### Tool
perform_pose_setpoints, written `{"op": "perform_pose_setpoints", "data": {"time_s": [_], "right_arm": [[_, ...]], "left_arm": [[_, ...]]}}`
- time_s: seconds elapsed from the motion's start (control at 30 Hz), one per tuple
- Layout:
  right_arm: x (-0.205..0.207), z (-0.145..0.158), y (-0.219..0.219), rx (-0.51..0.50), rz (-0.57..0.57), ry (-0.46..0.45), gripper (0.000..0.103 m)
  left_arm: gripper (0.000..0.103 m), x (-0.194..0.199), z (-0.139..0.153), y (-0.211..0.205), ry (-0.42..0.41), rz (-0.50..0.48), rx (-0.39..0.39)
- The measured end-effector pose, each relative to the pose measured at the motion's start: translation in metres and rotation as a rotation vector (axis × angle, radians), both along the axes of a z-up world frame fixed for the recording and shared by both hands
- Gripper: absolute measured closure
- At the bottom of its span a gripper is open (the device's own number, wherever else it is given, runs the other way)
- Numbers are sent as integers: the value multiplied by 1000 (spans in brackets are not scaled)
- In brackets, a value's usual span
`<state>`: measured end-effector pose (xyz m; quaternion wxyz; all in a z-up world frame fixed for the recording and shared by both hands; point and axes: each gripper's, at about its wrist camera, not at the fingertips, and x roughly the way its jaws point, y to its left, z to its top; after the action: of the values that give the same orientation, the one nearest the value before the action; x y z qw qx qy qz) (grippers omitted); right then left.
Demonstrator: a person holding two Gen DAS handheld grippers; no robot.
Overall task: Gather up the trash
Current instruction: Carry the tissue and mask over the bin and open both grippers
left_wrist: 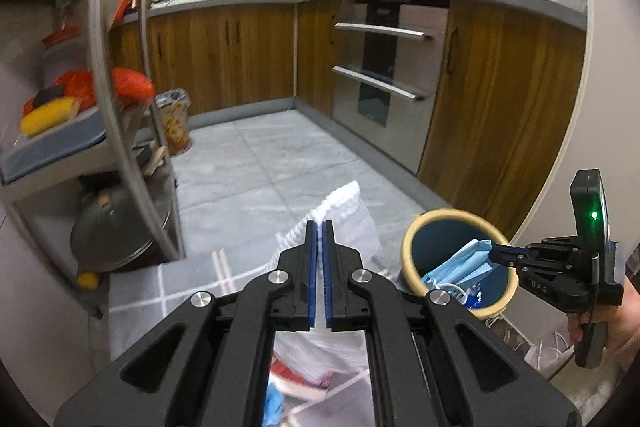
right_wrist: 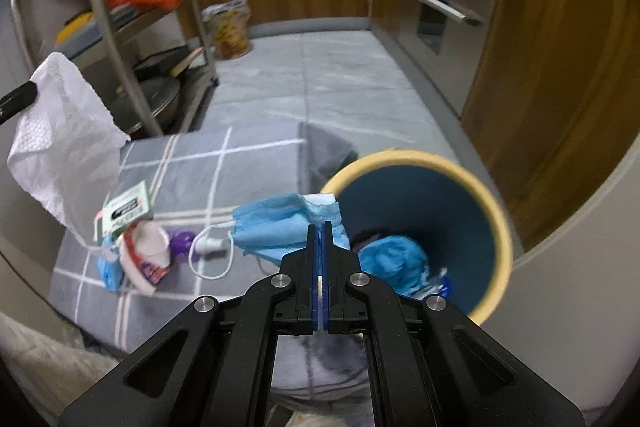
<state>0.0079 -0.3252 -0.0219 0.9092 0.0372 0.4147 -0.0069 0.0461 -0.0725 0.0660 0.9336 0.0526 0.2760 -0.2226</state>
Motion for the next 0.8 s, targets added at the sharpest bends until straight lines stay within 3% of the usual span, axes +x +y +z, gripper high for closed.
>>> {"op": "perform_pose_setpoints", "data": {"time_s": [0.33, 0.5, 0.8], "right_arm": [[-9, 37, -60, -39, -105, -123, 101], [-7, 28, -85, -1, -150, -104, 101], [1, -5, -112, -21, -183, -20, 101]], "left_arm": [[101, 2, 13, -66, -32, -120, -33], [101, 7, 4, -113, -7, -196, -41], [101, 21, -28, -180, 56, -292, -52]]}}
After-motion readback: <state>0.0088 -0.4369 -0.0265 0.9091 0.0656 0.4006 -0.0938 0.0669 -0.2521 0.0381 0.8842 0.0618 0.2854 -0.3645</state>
